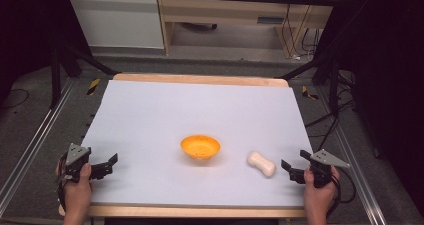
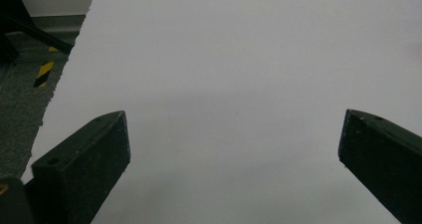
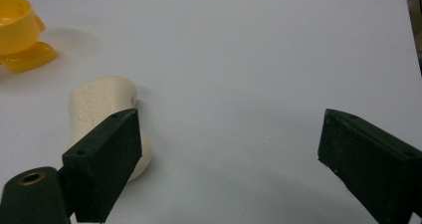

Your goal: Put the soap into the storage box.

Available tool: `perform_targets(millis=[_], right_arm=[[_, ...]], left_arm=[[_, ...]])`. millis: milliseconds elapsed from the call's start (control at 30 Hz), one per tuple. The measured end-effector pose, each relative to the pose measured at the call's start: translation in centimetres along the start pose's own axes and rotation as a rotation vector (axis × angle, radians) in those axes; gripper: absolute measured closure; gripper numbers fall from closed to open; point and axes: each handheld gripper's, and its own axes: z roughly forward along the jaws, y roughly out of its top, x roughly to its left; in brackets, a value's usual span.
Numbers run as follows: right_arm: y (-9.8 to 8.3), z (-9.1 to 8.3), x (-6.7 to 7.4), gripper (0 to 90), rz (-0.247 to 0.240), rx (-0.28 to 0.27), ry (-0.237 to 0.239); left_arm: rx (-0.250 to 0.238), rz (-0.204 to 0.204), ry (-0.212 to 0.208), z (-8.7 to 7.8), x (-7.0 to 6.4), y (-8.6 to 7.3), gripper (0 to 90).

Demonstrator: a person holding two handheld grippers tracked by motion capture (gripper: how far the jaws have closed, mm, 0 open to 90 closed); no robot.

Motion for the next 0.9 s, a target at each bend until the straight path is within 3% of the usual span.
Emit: perform_targets(millis=[267,300,467,700,833,900], right_arm=[[0.1,0.0,-0.2,12.0,0.009,0.029,0.047],[0.3,-0.1,-0.2,12.0,0.003,0.042,0.075],[1.2,-0.3,0.1,12.5,-0.033,0.075,0.08],[2.4,0.6,0.7,13.9,-0.091,0.201,0.086],[2.9,0.8,0.9,16.1,-0.105,0.252,0.099],[3.0,1.0,0.9,18.2,-0.124,0.271,0.081]], left_arm=[[-0.004,0.008,0.004,-0.1,-0.1,0.0,0.0],[-0.007,0.003,0.004,-0.1,0.0,-0.1,0.0],[-0.007,0.007,0.005,-0.1,-0.1,-0.1,0.0],[-0.012,0.005,0.008,-0.1,-0.1,-0.1,0.0],[-0.012,0.004,0.007,-0.1,-0.1,-0.1,0.0],[-0.01,0.004,0.006,-0.1,-0.1,-0.1,0.0]])
